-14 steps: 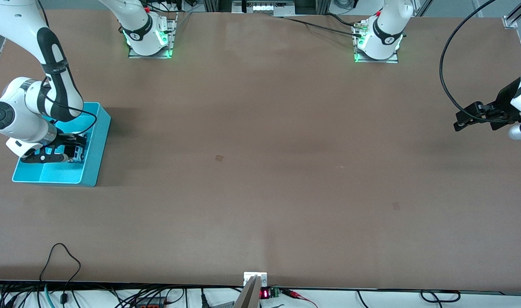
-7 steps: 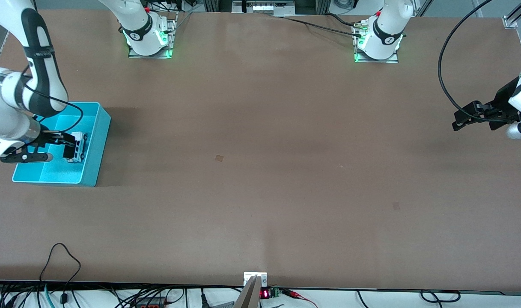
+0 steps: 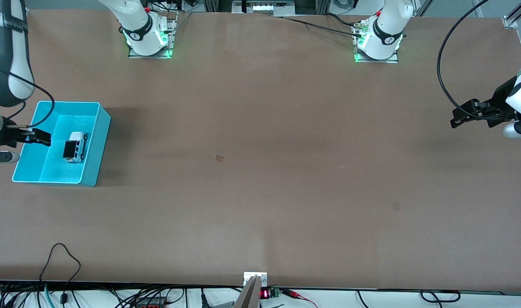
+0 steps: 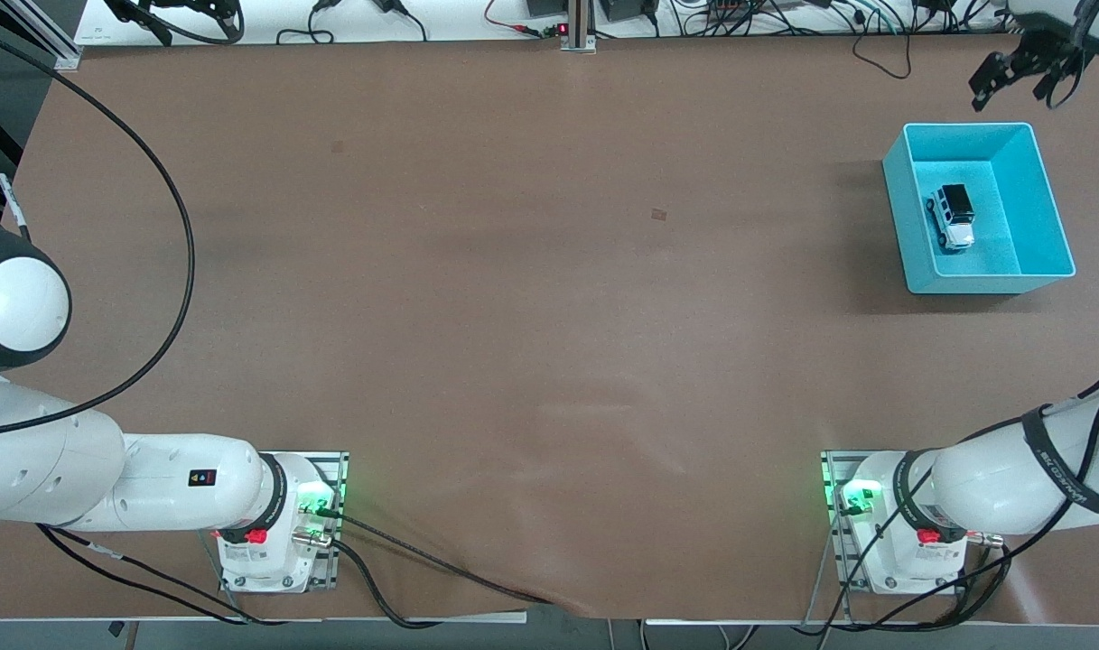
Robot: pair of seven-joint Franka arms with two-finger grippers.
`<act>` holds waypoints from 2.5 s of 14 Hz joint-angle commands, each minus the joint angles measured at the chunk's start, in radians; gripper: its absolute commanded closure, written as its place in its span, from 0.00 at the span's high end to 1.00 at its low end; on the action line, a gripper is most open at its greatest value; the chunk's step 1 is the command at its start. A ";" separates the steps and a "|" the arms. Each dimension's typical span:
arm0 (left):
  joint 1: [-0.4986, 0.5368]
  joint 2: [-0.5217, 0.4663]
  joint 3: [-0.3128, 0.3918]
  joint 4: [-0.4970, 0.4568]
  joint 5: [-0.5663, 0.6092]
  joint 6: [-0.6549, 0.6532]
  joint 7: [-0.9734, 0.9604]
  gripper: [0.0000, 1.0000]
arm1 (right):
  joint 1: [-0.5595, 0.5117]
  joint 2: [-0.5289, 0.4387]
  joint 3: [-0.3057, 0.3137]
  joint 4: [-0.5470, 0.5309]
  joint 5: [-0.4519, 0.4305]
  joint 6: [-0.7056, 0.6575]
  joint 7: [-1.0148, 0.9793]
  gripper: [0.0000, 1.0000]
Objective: Wind and store white jeep toy
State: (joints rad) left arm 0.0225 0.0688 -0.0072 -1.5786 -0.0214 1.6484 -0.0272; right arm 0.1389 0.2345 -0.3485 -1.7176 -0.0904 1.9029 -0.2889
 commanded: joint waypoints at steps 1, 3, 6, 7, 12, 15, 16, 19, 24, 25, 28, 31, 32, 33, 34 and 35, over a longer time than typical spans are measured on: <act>0.008 -0.010 -0.005 0.009 -0.008 -0.021 0.012 1.00 | 0.007 -0.010 0.061 0.131 0.011 -0.193 0.048 1.00; 0.008 -0.010 -0.005 0.009 -0.009 -0.021 0.012 1.00 | 0.007 -0.087 0.071 0.151 0.017 -0.293 0.065 1.00; 0.008 -0.010 -0.005 0.009 -0.009 -0.021 0.012 1.00 | -0.007 -0.138 0.156 0.145 0.041 -0.370 0.091 1.00; 0.008 -0.010 -0.005 0.009 -0.008 -0.021 0.012 1.00 | -0.039 -0.159 0.187 0.145 0.041 -0.378 0.114 1.00; 0.010 -0.010 -0.005 0.009 -0.009 -0.021 0.012 1.00 | -0.131 -0.188 0.289 0.122 0.032 -0.407 0.134 1.00; 0.013 -0.009 -0.005 0.009 -0.008 -0.021 0.012 1.00 | -0.130 -0.188 0.289 0.124 0.032 -0.410 0.132 1.00; 0.013 -0.010 -0.005 0.009 -0.009 -0.021 0.012 1.00 | -0.130 -0.189 0.289 0.124 0.032 -0.410 0.132 1.00; 0.014 -0.009 -0.005 0.009 -0.009 -0.021 0.013 1.00 | -0.131 -0.193 0.289 0.122 0.032 -0.416 0.132 1.00; 0.014 -0.010 -0.005 0.009 -0.009 -0.021 0.013 1.00 | -0.136 -0.193 0.284 0.122 0.032 -0.415 0.119 1.00; 0.014 -0.010 -0.004 0.009 -0.009 -0.021 0.013 1.00 | -0.136 -0.192 0.284 0.122 0.032 -0.413 0.117 1.00; 0.016 -0.010 -0.005 0.009 -0.009 -0.021 0.013 1.00 | -0.136 -0.192 0.284 0.122 0.032 -0.412 0.117 1.00; 0.016 -0.024 -0.007 0.005 -0.009 -0.033 0.012 1.00 | -0.134 -0.192 0.284 0.122 0.032 -0.415 0.117 1.00; 0.014 -0.030 -0.007 -0.012 -0.009 -0.026 0.012 1.00 | -0.134 -0.192 0.284 0.122 0.032 -0.415 0.120 1.00; 0.013 -0.041 -0.007 -0.024 -0.009 -0.010 0.012 1.00 | -0.133 -0.192 0.286 0.122 0.032 -0.416 0.119 1.00; 0.013 -0.046 -0.007 -0.038 -0.009 0.005 0.012 1.00 | -0.131 -0.190 0.287 0.124 0.032 -0.415 0.116 1.00; 0.011 -0.050 -0.007 -0.043 -0.009 0.008 0.012 1.00 | -0.130 -0.182 0.289 0.134 0.032 -0.413 0.113 1.00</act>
State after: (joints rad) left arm 0.0268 0.0539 -0.0070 -1.5816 -0.0214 1.6385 -0.0272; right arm 0.0179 0.0654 -0.0758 -1.5778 -0.0606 1.4961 -0.1684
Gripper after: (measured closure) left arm 0.000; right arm 0.000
